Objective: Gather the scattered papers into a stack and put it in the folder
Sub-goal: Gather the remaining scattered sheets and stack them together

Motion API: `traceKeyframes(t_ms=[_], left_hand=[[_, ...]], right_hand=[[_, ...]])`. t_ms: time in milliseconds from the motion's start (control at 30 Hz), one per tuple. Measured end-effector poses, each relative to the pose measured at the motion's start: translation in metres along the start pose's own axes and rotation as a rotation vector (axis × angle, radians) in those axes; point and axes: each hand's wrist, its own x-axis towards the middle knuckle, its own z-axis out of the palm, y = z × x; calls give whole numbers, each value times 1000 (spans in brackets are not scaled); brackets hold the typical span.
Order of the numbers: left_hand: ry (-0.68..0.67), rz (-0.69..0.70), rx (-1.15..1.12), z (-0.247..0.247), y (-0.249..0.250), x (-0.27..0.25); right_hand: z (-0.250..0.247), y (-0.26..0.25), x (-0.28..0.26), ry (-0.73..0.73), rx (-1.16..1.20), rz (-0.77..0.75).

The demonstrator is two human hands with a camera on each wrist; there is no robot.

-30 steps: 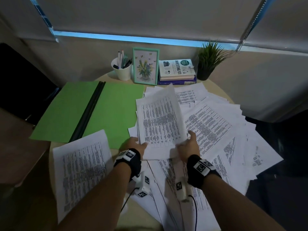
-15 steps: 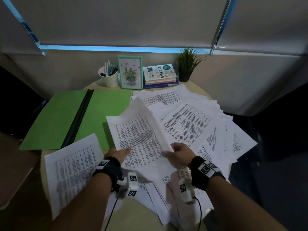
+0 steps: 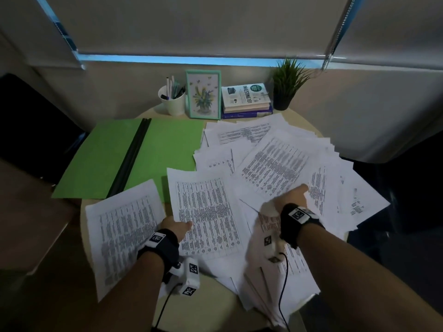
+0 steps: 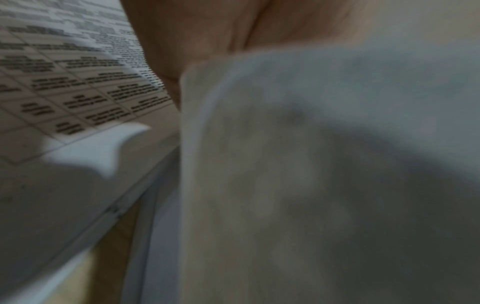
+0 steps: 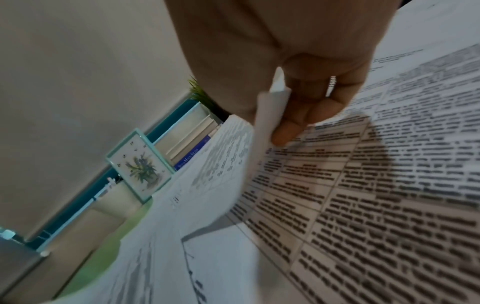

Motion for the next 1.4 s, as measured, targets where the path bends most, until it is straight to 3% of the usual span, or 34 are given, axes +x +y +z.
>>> traceKeyframes(t_ms=[100,300,367,400,467,567,767,900,1067,1133,1200,1267,1333,1400], left_hand=[[2,6,31,-5,5,0],[50,12,39,-11,4,-3],[42,119,205,-12,-3,-3],[37,93,177,-11,-3,-2],[60,14,11,-12,0,-4],[37,-3,-22,-10,3,-6],[6,-38,-138,-8,-1,-2],[-17,43,-172,2,-10,-1],[2,143,-182,5,-21,-7],[7,132,-153,5,-26,-6],[0,101,-114,1,-29,-3],[3,59,-81,-7,-32,0],[14,32,-46,-13,-34,2],[28,21,-10,-15,-38,6]], right_hand=[[-7,-5,-2,158,246,-143],[-42,-25,1,163,329,-386],[-54,-31,-4,181,351,-455],[-59,-33,-6,173,363,-484],[-63,-34,-11,114,349,-532],[-54,-27,-20,-62,241,-553],[-14,7,-42,-289,-180,-576],[9,28,-56,-434,-354,-609],[6,34,-52,-515,-427,-595],[-3,35,-47,-439,-383,-596],[-18,36,-37,-109,-296,-576],[-38,39,-25,209,-301,-426],[-51,44,-17,209,-363,-173],[-53,49,-17,128,-442,-55]])
